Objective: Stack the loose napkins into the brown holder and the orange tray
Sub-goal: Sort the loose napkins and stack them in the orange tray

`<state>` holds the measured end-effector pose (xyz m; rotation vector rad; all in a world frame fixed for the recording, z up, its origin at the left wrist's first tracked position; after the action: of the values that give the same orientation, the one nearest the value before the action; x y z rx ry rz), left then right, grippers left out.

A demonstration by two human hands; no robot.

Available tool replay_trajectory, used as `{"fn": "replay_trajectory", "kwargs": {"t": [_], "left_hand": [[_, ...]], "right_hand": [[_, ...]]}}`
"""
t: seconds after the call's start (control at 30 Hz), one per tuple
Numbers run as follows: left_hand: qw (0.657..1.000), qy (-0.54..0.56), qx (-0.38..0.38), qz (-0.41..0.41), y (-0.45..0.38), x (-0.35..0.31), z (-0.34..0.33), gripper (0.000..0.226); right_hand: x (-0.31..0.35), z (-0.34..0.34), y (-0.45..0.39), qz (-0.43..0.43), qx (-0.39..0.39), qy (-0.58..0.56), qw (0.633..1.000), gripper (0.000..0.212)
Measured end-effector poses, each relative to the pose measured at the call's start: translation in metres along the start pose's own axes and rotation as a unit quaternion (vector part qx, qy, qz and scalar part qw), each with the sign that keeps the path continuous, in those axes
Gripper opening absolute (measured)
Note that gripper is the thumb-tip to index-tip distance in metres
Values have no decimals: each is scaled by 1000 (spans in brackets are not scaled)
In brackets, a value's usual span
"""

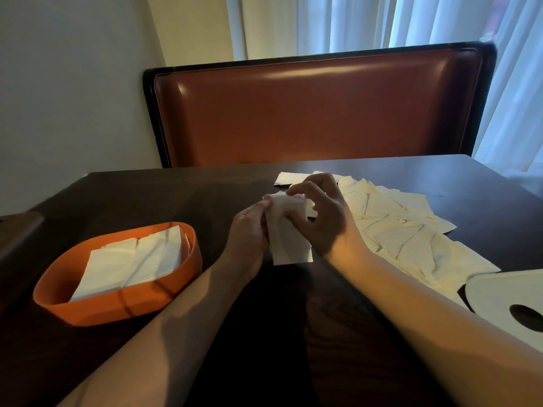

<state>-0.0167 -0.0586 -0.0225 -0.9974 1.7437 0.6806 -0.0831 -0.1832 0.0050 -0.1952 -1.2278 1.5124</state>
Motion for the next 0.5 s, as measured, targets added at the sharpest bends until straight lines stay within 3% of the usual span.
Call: {"fn": "replay_trajectory", "kwargs": {"t": [0.23,0.5], "left_hand": [[1000,-1,-9,0,-1,1,1,34],[999,-42,6,-1,-2,1,3,38]], "right_hand": [[-6,-6,1,15,15,59,998,22],[-5,1,-1,-35,3,-35,999,8]]}}
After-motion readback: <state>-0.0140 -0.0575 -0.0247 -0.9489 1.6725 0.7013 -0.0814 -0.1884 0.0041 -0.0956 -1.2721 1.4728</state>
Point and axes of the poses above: each hand's wrist, its own y-axis away from the middle knuckle, its own z-axis out of the back of the hand, x = y × z, the point moved 4 cm from there along -y, towards the middle knuckle, and after that the axes turned 3 degrees about x, right-handed, at the moved point
